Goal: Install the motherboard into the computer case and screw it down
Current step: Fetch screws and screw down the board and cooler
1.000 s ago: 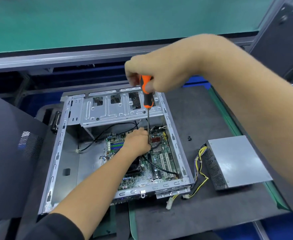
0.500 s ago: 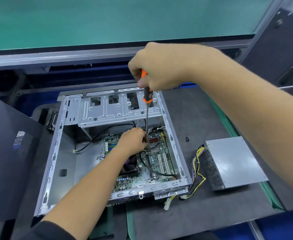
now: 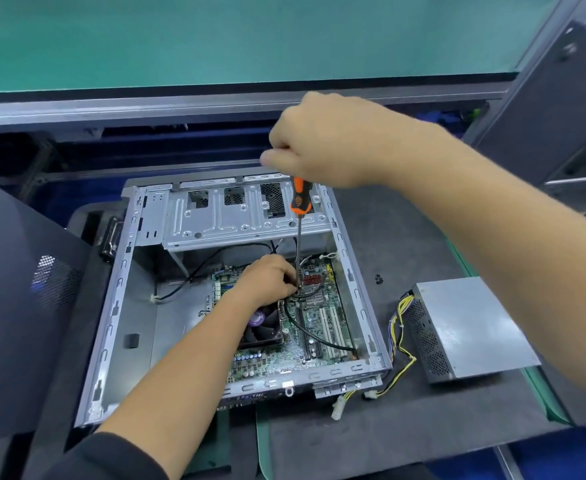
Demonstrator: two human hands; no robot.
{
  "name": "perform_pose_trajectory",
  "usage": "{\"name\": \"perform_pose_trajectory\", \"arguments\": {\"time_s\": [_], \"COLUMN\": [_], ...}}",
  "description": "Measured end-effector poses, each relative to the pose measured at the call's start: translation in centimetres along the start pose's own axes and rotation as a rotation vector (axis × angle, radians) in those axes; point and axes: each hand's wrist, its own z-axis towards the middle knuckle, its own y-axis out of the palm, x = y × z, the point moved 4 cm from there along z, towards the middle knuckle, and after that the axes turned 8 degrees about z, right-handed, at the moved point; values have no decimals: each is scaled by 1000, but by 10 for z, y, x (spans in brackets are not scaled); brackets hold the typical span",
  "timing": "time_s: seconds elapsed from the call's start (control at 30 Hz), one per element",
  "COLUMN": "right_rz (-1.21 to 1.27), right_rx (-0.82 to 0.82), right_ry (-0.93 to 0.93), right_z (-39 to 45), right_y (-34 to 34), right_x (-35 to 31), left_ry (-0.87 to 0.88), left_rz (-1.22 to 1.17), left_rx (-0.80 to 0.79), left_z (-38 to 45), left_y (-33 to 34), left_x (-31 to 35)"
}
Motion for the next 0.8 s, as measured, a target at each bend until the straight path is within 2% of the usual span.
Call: {"name": "perform_pose_trajectory", "arguments": {"time_s": [0.07,0.17,0.2,0.27,0.37,0.43,0.5,0.57,0.7,0.77,0.8], "right_rz": [-57,86,138,132,-11,-70,29,121,55,-5,-17], "right_rx": [-68,-283,-280,-168,-8,-123,-314,-377,-71,-44,-96], "right_ry": [20,-15,-52,-62,44,60,38,-43,10,88,88], "right_z": [0,-2,-1,2,5,3,-2,-6,2,0,-2], "right_y": [-1,-6,-8,-5,-1,-2,-6,-10,-4,-3,-4], "right_x": [3,9,7,6,11,12,15,9,8,10,9], "left_ry": [-17,-38,-44,-50,-48,-47,-50,-41,-25,-24,-26], "left_rz": [18,36,41,53,56,54,51,53,75,67,65], "left_rx": [7,3,-1,-5,-5,-6,-2,1,-3,-5,-5], "left_z": [0,0,0,0,0,0,0,1,3,4,4], "left_y": [-1,-2,-2,-2,-2,-1,-1,0,2,3,3], "left_x": [1,2,2,3,3,3,2,3,4,3,3]}}
